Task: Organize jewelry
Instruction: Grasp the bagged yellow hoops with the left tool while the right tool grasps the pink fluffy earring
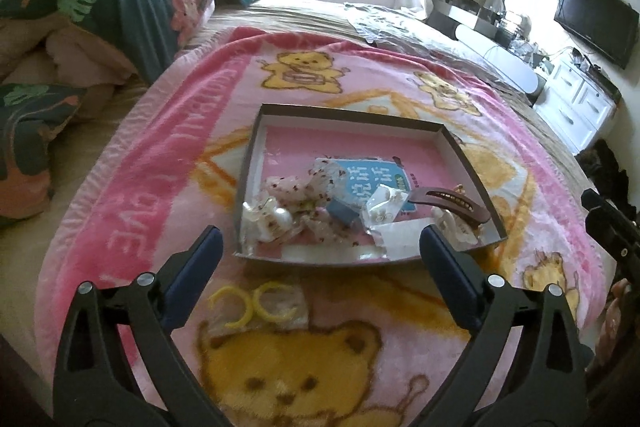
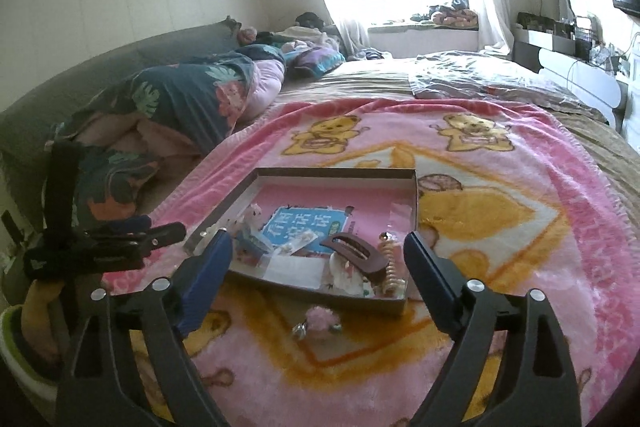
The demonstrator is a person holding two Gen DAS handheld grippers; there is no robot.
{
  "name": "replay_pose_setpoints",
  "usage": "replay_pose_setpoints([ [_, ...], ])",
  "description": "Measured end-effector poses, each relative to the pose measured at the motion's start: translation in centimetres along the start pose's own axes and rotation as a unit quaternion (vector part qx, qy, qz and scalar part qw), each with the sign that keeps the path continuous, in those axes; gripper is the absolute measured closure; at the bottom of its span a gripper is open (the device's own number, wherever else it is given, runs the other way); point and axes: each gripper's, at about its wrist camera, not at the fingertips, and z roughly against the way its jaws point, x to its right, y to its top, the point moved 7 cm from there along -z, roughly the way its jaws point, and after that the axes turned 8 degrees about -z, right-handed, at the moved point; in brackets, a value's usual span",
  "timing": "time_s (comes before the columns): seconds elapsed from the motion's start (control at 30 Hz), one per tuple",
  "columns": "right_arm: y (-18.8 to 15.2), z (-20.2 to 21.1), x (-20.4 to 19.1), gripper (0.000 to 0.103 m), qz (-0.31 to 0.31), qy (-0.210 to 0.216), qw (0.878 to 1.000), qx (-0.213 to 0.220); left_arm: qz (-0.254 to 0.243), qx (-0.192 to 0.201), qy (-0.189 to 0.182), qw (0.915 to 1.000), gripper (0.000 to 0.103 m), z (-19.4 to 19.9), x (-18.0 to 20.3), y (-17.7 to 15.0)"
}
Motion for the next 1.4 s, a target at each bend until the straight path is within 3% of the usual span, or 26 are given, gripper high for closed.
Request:
replay_pose_setpoints([
  [0.27,-1.4,0.5,-0.8,0.013,0.014,-0.006,1.000,-0.007,-0.005,-0.003,0.017,0.9998,0.010,1.2,-1.0,-1.5],
  [0.67,-4.9,-2.8,-0.2,0.012,0.012,-0.024,0.998,-0.052,0.002,-0.055,0.039,0.9977,0.010,-1.2,-3.6,-5.9],
  [0.97,-8.3,-7.5,1.4,0.012,-0.003,-0.036,0.994,-0.108,0.043,-0.104,0.013,0.9936,0.010,-4.7,-5.4,-9.2],
  [1.2,-9.3,-9.6,3.0,0.013,-0.025,-0.049,0.991,-0.126,0.049,-0.111,0.010,0.9925,0.009,-6.4,-5.3,-9.4],
  [1.3,-9.6,-10.2,3.2,0.016,-0.029,-0.049,0.990,-0.131,0.049,-0.107,0.012,0.9930,0.009,-6.7,-5.1,-9.0],
  [1.4,-9.8,-10.8,2.8,0.027,-0.025,-0.044,0.989,-0.139,0.049,-0.104,0.016,0.9932,0.009,-7.0,-4.9,-8.8],
])
